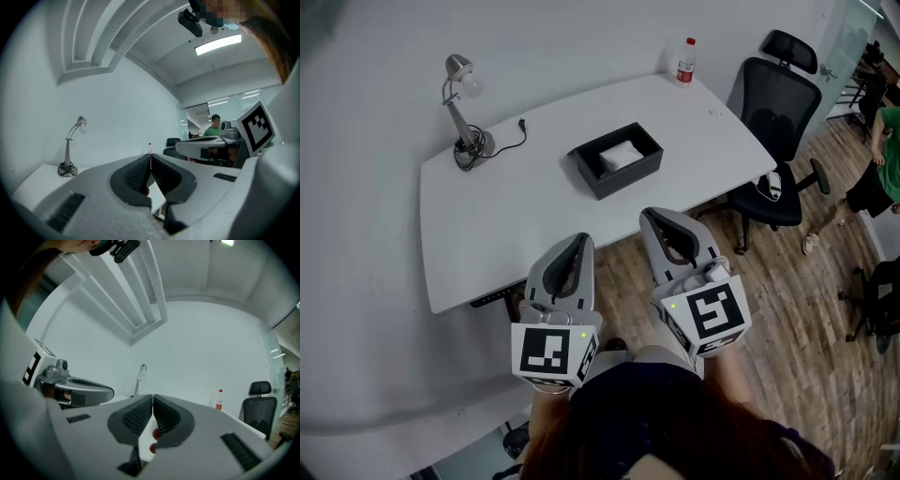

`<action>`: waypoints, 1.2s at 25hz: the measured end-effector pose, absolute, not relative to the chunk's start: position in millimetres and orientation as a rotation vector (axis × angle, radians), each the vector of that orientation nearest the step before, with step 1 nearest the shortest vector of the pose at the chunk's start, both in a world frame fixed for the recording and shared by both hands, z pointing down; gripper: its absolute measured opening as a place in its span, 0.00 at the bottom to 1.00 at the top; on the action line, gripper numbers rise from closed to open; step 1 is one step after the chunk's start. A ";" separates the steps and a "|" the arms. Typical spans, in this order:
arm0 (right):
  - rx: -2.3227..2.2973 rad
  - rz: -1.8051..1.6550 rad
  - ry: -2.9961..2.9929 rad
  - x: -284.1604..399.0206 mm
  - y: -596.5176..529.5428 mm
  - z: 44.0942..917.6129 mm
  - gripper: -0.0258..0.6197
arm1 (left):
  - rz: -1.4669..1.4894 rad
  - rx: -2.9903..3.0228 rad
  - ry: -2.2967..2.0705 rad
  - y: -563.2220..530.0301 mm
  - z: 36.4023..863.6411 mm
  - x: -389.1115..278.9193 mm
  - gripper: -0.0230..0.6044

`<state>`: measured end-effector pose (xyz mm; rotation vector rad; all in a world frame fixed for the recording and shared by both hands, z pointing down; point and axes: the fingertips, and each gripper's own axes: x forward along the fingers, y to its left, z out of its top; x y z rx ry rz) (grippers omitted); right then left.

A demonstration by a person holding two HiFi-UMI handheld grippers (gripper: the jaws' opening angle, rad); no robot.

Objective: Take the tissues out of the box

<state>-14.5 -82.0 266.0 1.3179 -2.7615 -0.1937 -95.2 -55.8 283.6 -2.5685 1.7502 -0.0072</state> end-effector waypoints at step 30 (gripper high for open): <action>1.310 -0.130 -2.660 -15.1 -189.4 289.8 0.16 | -0.020 -2.638 1.684 -162.0 290.6 -94.3 0.08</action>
